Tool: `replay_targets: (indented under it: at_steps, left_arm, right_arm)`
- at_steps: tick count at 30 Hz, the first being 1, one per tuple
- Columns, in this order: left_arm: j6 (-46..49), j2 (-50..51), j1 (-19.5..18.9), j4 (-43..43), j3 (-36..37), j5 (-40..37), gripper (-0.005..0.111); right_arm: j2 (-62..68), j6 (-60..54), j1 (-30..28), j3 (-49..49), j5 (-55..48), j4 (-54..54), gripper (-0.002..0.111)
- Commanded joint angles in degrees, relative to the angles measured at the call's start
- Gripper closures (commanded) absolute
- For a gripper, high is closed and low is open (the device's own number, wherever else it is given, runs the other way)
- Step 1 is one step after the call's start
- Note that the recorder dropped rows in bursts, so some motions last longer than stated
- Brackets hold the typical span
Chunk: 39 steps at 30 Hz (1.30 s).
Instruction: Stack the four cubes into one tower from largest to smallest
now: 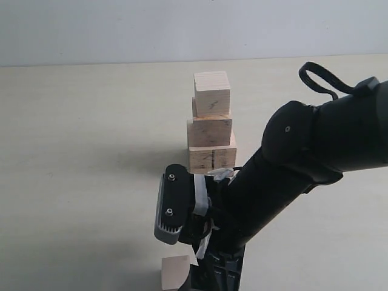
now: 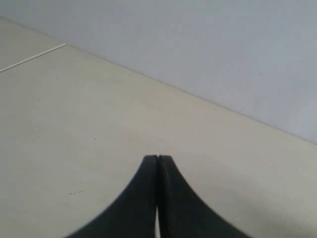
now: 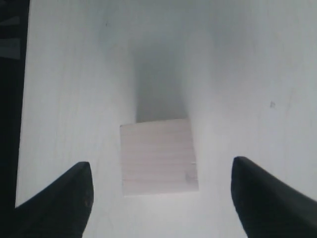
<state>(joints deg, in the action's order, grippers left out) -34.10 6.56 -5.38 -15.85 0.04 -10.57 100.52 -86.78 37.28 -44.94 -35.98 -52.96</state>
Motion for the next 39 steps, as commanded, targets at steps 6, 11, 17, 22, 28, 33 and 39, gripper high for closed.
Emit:
replay_targets:
  at_steps: [6, 11, 17, 22, 28, 33, 39]
  left_arm:
    - [-0.77, -0.39, -0.14, 0.18, -0.04, -0.15, 0.107]
    - [-2.46, -0.39, -0.14, 0.44, -0.04, -0.23, 0.107]
    - [-5.98, -0.39, -0.14, 0.44, -0.04, -0.38, 0.107]
    - [-8.42, -0.39, -0.14, 0.44, -0.04, -0.24, 0.107]
    - [-14.71, -0.39, -0.14, 0.44, -0.04, 0.03, 0.107]
    - [-14.72, -0.39, -0.14, 0.44, -0.04, -0.08, 0.107]
    - [-14.28, -0.39, -0.14, 0.01, -0.04, -0.08, 0.107]
  right_arm:
    - [3.36, -10.6, 0.06, -0.1, 0.33, -4.96, 0.041]
    - [3.36, -10.6, 0.06, -0.1, 0.44, -6.37, 0.053]
    - [3.36, -10.47, 0.06, -0.1, -0.78, -6.37, 0.071]
    - [2.12, -7.07, 0.06, -0.1, -1.49, -6.47, 0.077]
    - [-9.09, 7.74, 0.06, -0.18, -1.42, -5.01, 0.077]
    - [-22.89, 16.99, 0.06, -0.18, 3.54, 8.79, 0.077]
    - [-36.51, 48.78, 0.06, -0.18, 14.04, 25.86, 0.077]
